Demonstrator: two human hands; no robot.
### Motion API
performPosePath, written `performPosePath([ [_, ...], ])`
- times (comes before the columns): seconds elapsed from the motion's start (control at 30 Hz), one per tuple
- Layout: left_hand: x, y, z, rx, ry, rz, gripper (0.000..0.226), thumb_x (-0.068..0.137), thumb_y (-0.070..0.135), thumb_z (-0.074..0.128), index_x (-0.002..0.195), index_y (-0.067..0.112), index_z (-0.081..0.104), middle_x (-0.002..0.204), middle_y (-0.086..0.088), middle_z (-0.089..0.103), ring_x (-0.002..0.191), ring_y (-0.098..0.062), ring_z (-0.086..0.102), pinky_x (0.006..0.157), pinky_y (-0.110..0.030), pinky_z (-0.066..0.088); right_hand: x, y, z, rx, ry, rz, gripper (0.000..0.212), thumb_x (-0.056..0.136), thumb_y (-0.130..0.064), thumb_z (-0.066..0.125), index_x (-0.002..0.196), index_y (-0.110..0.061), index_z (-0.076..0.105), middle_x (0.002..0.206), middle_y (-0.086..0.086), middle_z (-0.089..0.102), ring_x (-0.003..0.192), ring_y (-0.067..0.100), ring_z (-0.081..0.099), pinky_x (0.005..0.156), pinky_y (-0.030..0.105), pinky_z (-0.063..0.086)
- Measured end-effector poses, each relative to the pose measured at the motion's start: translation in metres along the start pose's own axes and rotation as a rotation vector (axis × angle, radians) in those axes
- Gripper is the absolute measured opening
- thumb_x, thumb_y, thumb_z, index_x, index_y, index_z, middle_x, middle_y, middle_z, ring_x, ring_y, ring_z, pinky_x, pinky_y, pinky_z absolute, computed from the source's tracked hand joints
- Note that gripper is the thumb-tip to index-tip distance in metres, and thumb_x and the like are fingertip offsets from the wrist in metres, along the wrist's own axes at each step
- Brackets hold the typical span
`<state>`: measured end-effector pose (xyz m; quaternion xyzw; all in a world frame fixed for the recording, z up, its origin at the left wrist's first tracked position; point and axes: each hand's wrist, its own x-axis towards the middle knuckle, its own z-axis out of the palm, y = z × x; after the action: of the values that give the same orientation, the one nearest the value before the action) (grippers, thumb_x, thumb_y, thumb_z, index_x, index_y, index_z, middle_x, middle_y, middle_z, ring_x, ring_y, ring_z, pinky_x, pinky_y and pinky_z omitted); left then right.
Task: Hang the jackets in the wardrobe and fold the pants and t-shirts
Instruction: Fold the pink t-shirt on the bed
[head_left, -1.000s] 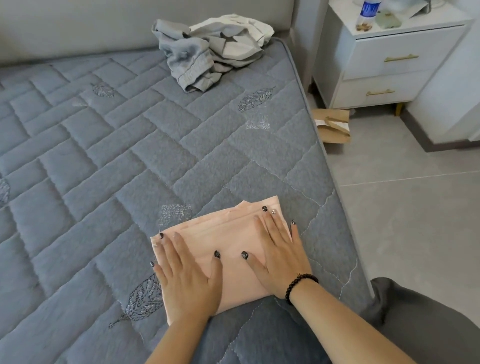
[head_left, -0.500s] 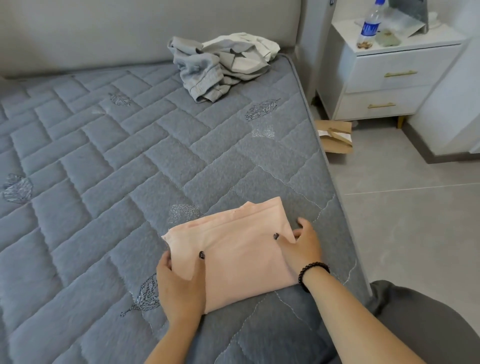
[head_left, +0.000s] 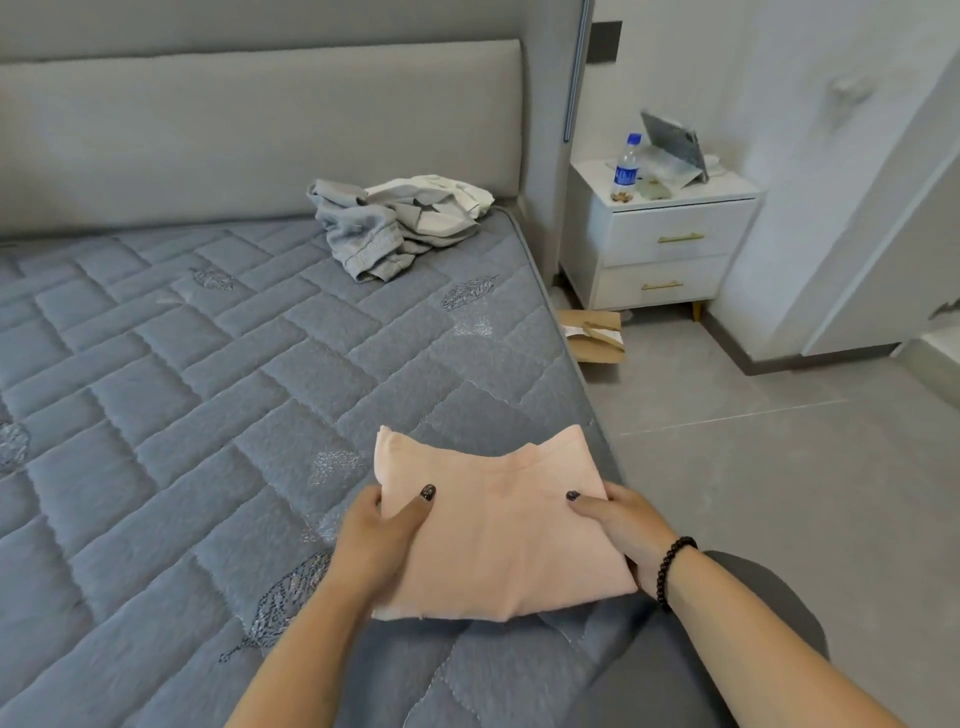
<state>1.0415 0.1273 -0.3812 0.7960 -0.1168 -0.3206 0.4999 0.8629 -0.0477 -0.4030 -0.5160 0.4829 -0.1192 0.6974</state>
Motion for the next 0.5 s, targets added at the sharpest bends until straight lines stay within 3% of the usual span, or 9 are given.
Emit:
performPosePath([
  [0.07,-0.011,0.024,0.01,0.01,-0.035,0.078,0.027,0.087,0.037,0.068,0.103,0.018,0.056,0.098,0.001,0.064,0.085,-0.013,0.061,0.063,-0.027,0.045,-0.023,-0.008,-0.02,0.068,0.05,-0.062,0.014,0.091,-0.008,0.06,0.103,-0.007,0.066,0.096,0.012,0.073,0.084,0.025,0.067,0.072,0.033,0.053],
  [0.2,-0.041,0.063,0.036,0.013,-0.164,0.134,0.036,0.08,0.043,0.074,0.102,0.018,0.058,0.099,-0.001,0.067,0.089,-0.02,0.065,0.071,-0.034,0.052,-0.074,-0.019,-0.065,0.155,0.171,-0.161,0.009,0.09,-0.01,0.061,0.098,-0.008,0.065,0.09,0.01,0.073,0.081,0.025,0.067,0.07,0.034,0.052],
  [0.37,-0.079,0.108,0.077,-0.117,-0.389,0.019,0.048,0.07,0.031,0.084,0.106,0.006,0.064,0.093,-0.016,0.074,0.088,-0.035,0.069,0.077,-0.045,0.057,-0.135,-0.024,-0.127,0.267,0.307,-0.262,0.011,0.089,-0.008,0.061,0.097,-0.004,0.067,0.08,0.01,0.074,0.07,0.023,0.068,0.061,0.029,0.052],
  [0.5,-0.109,0.131,0.12,-0.18,-0.57,-0.091,0.065,0.052,0.032,0.087,0.108,0.005,0.068,0.097,-0.019,0.073,0.092,-0.037,0.068,0.076,-0.046,0.056,-0.179,-0.024,-0.177,0.333,0.4,-0.351,0.014,0.088,-0.012,0.064,0.1,-0.008,0.069,0.091,0.01,0.075,0.08,0.025,0.069,0.066,0.032,0.053],
])
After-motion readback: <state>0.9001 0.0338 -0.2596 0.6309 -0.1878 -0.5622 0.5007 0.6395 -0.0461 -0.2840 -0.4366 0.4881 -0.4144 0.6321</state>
